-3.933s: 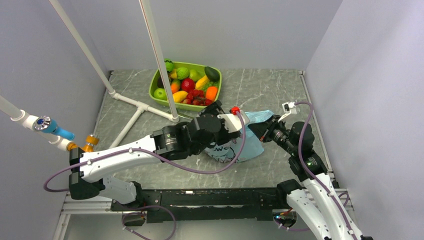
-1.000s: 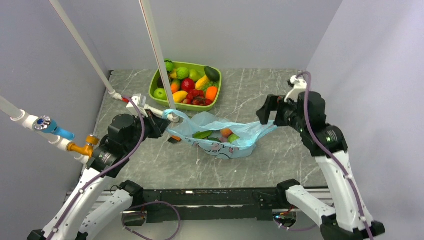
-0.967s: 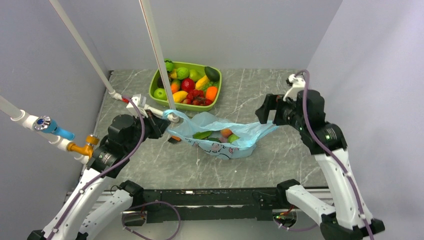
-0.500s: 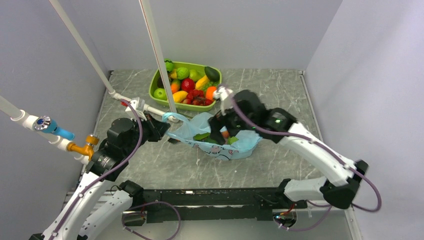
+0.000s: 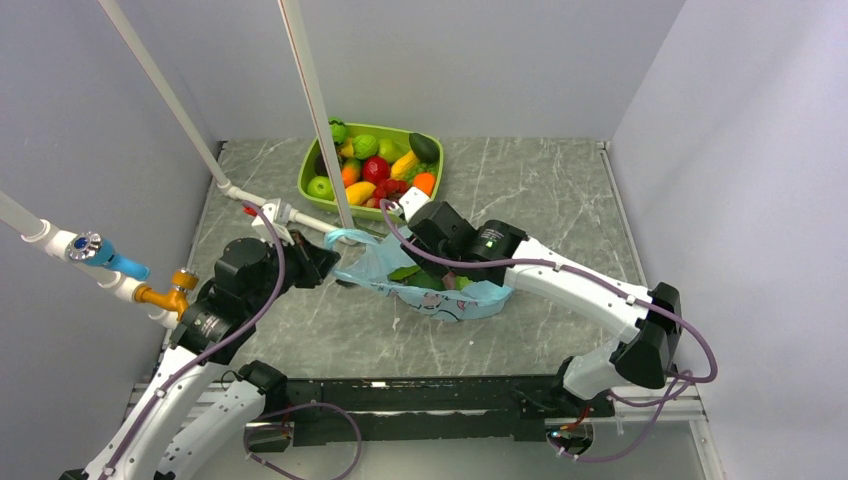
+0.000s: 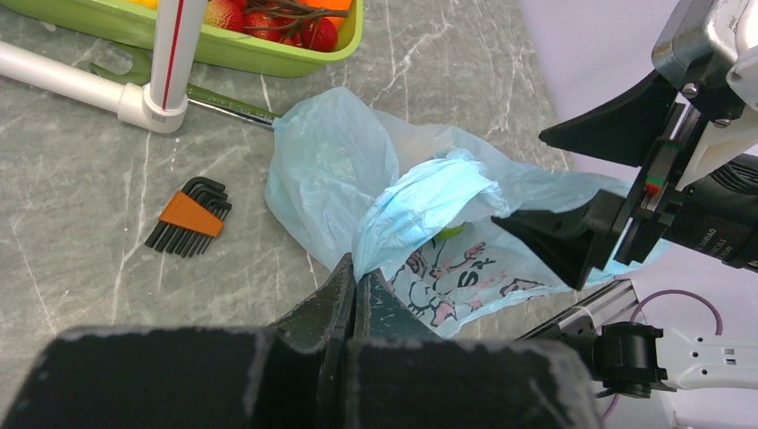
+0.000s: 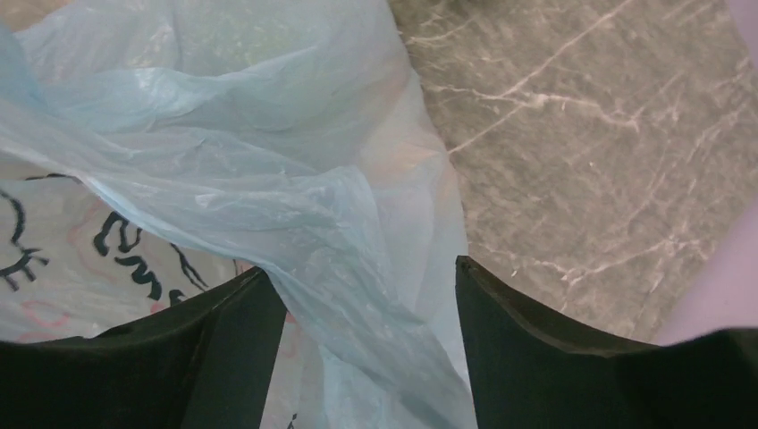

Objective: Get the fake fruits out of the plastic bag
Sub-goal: Adjust the plastic bag at the center of the board.

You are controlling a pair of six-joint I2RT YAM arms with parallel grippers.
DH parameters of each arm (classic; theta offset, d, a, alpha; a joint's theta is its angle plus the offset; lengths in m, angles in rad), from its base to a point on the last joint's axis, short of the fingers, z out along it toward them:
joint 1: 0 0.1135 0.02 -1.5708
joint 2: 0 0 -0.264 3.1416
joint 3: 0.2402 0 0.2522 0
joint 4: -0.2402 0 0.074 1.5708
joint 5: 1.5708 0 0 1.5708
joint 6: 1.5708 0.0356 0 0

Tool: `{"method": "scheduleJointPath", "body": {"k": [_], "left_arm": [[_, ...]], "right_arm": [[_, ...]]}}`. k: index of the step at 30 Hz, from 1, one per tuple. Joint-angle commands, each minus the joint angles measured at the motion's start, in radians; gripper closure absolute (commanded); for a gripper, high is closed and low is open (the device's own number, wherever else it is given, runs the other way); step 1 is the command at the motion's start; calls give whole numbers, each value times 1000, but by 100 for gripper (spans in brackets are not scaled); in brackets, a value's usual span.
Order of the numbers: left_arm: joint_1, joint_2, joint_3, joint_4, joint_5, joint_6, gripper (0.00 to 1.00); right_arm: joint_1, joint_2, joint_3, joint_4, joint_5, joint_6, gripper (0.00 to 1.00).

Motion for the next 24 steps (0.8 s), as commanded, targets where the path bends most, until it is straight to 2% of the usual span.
{"method": "scheduleJointPath", "body": {"k": [1,5,9,13,18,24], "left_arm": [[3,-14,23,-11,-11,27,100],[3,-19,24,-45,-48,49,100],[3,-36,19,-67,-76,67,100],[3,-47,32,-98,-119,93,100],[3,-43,55,-125,-131,124,100],[4,-32,51,-89,6,145,100]], "right_arm": [[4,-27,-19,57,154,9,43],[2,-96,-30,132,241,45,78],[-14,-193,-43,220,312,61,100],[-52,-260,-53,288,311,40,100],[-70,-245,4,272,338,-34,100],[-69,-235,6,265,244,-32,100]]}}
